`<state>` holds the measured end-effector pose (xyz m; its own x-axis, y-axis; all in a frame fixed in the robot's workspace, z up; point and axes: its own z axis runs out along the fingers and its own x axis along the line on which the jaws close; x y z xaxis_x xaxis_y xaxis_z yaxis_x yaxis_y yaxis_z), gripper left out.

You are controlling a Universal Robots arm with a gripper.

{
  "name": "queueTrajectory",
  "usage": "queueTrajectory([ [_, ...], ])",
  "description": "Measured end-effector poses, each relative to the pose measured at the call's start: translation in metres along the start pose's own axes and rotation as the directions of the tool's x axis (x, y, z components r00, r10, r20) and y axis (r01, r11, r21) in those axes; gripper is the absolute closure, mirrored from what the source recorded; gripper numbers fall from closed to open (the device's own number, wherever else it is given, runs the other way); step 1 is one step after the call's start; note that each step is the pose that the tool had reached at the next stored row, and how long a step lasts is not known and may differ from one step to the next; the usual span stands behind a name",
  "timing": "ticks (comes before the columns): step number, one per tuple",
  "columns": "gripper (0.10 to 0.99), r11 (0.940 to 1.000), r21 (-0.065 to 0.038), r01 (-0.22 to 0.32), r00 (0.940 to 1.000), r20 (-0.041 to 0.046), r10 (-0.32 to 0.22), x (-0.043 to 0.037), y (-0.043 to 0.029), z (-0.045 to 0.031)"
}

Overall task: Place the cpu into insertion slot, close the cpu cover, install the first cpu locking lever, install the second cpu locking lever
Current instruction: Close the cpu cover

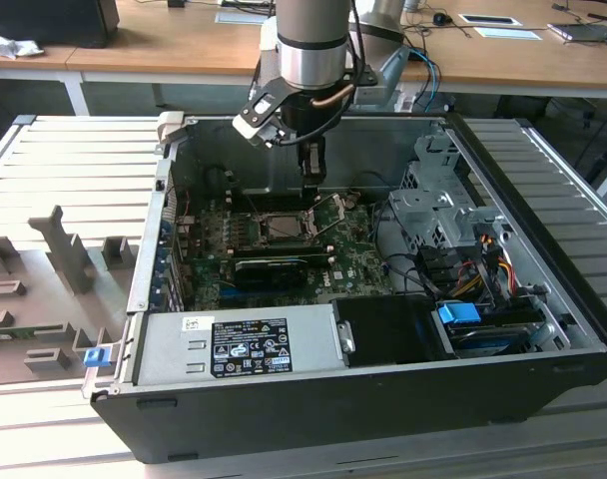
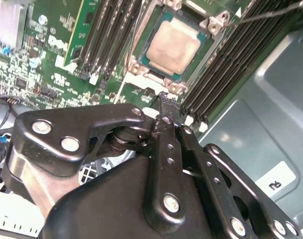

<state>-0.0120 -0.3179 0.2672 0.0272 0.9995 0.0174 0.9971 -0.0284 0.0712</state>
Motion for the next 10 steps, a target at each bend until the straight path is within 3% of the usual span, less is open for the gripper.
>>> queueTrajectory([
  [4,0.980,1.0000,0.001,0.000,1.0000,0.0001,0.000,0.0003,0.0107,0.0008],
  [6,0.980,1.0000,0.001,0.000,1.0000,0.0001,0.000,0.0007,0.0196,0.0014],
  [10,0.980,1.0000,0.001,0.000,1.0000,0.0001,0.000,0.0008,0.0251,0.0020],
])
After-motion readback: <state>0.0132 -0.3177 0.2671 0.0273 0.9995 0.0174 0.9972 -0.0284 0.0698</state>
